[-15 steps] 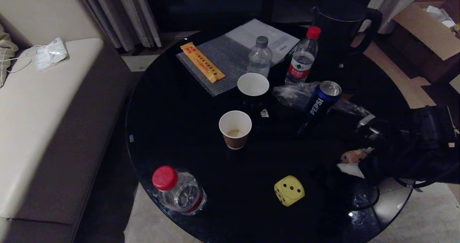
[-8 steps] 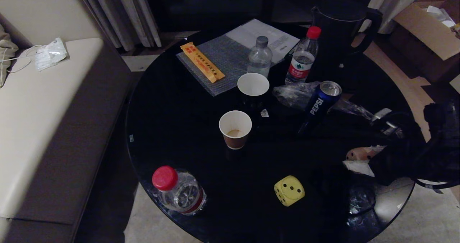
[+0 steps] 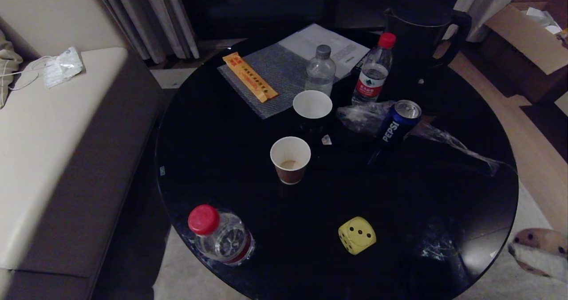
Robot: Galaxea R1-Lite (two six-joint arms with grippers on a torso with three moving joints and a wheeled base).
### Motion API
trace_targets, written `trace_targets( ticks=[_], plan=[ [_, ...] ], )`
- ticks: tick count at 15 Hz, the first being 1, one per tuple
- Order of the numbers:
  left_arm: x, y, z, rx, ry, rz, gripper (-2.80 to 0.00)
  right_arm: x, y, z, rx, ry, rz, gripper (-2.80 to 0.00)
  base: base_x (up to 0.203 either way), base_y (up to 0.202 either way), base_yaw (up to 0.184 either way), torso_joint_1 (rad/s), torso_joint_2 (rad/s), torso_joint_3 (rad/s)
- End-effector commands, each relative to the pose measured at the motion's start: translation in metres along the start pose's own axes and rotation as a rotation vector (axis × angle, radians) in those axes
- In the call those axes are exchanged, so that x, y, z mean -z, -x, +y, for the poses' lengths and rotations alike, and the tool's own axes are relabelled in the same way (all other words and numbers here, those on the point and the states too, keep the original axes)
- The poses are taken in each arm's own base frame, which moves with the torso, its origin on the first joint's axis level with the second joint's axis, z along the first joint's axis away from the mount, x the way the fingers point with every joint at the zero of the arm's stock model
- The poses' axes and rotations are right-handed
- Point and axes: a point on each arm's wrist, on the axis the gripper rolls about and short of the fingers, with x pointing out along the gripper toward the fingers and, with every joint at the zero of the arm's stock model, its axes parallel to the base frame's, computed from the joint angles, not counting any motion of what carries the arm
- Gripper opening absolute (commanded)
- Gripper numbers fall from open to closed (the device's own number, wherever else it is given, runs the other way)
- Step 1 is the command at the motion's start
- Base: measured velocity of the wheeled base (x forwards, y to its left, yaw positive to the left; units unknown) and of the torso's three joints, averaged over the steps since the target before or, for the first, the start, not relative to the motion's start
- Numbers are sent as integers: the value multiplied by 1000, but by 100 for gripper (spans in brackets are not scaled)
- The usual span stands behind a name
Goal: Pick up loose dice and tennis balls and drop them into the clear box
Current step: Put the toys in the box
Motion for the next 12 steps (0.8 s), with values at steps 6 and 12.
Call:
trace_targets(
  ticks=[6, 12],
  plan=[
    [0, 0, 0, -1, 1, 2, -280, 129, 42, 12, 151, -128, -170, -280, 0, 0, 0, 0, 0, 0],
    [0, 0, 0, -1, 1, 2, -280, 144, 31, 10, 208, -122, -387, -280, 0, 0, 0, 0, 0, 0]
  ],
)
